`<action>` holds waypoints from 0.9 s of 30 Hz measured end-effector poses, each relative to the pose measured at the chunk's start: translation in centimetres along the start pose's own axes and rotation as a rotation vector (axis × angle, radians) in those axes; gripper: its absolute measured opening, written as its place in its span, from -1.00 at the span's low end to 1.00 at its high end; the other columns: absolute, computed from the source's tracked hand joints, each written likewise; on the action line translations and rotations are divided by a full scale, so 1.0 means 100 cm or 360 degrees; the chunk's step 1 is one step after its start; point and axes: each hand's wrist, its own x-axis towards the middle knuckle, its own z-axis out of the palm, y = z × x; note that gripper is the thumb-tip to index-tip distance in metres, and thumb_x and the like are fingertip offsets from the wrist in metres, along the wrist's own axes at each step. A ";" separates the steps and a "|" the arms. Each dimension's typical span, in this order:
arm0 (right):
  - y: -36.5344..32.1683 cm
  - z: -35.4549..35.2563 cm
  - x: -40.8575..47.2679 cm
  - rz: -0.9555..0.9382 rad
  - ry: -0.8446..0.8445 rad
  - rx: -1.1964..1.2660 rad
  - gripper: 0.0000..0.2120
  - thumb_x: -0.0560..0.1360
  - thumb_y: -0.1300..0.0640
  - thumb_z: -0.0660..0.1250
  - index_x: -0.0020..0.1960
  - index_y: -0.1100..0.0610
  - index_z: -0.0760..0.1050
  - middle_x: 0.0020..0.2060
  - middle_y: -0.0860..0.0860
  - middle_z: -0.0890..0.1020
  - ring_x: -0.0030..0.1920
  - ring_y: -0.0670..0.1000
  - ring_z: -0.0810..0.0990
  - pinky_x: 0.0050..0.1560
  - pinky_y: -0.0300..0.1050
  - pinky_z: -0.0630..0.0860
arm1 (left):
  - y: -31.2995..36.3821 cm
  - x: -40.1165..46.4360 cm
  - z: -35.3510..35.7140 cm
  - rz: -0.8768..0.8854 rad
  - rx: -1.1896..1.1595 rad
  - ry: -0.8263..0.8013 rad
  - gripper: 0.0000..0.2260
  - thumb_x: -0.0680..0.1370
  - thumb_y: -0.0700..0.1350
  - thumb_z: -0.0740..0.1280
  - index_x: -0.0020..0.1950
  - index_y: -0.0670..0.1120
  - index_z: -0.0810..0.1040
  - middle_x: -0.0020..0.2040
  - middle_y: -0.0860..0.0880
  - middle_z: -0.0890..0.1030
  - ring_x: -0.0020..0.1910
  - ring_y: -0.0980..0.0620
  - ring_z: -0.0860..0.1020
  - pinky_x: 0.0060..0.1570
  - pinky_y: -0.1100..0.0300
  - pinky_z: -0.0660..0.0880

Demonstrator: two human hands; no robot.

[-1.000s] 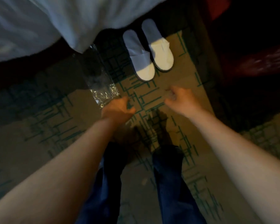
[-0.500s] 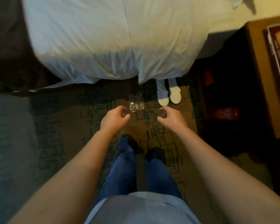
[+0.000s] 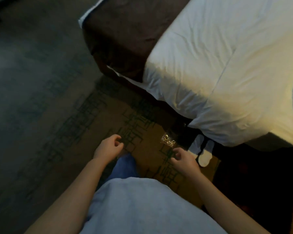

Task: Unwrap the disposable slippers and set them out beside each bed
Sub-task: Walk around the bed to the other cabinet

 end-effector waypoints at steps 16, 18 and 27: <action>-0.173 0.096 0.053 -0.0190 -0.0282 -0.0509 -0.57 0.50 0.10 0.25 0.36 0.09 0.35 0.00 0.00 0.56 -0.12 -0.07 0.53 -0.19 -0.24 0.46 | -0.208 0.016 -0.113 -0.0633 -0.0706 0.0103 -0.72 0.51 -0.26 0.27 0.21 -0.28 0.44 -0.27 -0.01 0.49 -0.35 0.05 0.51 -0.28 0.23 0.42; -0.203 0.108 0.063 -0.0176 -0.0243 -0.0433 -0.59 0.50 0.11 0.27 0.34 0.10 0.36 0.00 0.01 0.56 -0.11 -0.06 0.51 -0.17 -0.23 0.43 | -0.224 0.035 -0.153 -0.0625 -0.0740 0.0183 -0.71 0.51 -0.24 0.27 0.22 -0.28 0.44 -0.21 -0.09 0.52 -0.33 0.01 0.53 -0.22 0.21 0.44; -0.304 0.116 0.125 -0.0222 -0.0252 -0.0240 -0.64 0.50 0.16 0.28 0.29 0.14 0.42 -0.16 -0.05 0.53 -0.24 -0.15 0.51 -0.29 -0.29 0.40 | -0.229 0.136 -0.279 -0.0535 -0.0960 0.0510 -0.74 0.52 -0.25 0.24 0.20 -0.26 0.46 -0.12 -0.14 0.55 -0.16 -0.06 0.54 0.13 -0.13 0.52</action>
